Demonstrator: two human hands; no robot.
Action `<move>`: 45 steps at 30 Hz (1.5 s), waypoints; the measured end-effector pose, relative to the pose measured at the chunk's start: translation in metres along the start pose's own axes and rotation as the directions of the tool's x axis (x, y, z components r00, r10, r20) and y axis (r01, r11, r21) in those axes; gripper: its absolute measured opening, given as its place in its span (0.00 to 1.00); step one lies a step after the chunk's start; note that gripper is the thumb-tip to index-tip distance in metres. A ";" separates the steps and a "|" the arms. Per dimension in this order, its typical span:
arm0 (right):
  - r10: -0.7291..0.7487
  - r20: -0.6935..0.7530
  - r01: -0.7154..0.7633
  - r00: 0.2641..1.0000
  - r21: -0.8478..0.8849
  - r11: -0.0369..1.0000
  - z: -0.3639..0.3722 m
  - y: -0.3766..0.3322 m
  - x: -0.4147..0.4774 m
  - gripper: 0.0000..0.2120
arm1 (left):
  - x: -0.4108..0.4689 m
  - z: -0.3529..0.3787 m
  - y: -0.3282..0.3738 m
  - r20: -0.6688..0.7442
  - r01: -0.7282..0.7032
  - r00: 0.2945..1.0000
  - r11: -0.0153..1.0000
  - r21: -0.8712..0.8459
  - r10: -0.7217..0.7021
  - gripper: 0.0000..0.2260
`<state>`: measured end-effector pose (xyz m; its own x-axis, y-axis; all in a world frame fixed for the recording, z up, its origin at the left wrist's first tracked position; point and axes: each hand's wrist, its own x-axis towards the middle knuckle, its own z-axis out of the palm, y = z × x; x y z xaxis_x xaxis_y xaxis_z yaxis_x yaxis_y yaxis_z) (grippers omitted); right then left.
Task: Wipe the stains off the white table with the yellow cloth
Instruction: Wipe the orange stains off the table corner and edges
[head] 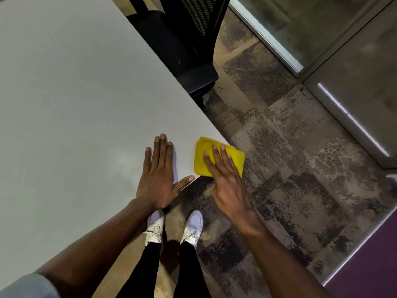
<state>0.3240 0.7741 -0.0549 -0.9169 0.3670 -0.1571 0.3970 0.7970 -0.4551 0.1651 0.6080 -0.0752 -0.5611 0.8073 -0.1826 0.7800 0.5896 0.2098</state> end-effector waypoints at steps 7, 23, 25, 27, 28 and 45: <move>0.102 -0.018 -0.102 0.995 -0.037 0.994 -0.013 -0.010 0.067 0.42 | 0.001 0.001 0.002 0.010 0.017 1.000 1.000 0.015 -0.017 0.51; 0.088 -0.045 -0.089 0.995 -0.028 0.996 -0.009 -0.013 0.102 0.37 | 0.002 0.009 -0.001 0.003 0.032 0.999 0.999 -0.018 -0.032 0.47; 0.054 -0.024 -0.054 0.998 -0.027 0.998 -0.007 -0.015 0.097 0.38 | 0.001 0.010 0.001 -0.029 0.065 0.997 0.996 -0.066 -0.067 0.44; -0.025 0.013 0.025 1.000 -0.026 0.999 -0.005 -0.012 0.073 0.40 | -0.002 0.014 0.005 -0.077 0.115 0.989 0.985 -0.132 -0.126 0.44; -0.057 0.012 0.058 0.998 -0.025 0.998 -0.005 -0.009 0.057 0.41 | -0.003 0.016 0.007 -0.095 0.138 0.983 0.977 -0.162 -0.155 0.44; -0.250 0.059 0.252 0.967 -0.029 0.967 -0.008 0.005 0.064 0.43 | -0.003 0.031 0.020 -0.145 0.232 0.958 0.966 -0.117 -0.247 0.40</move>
<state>0.2676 0.8061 -0.0602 -0.9877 0.1273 -0.0904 0.1546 0.8773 -0.4544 0.1911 0.6166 -0.1002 -0.7708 0.6311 -0.0876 0.5907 0.7594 0.2728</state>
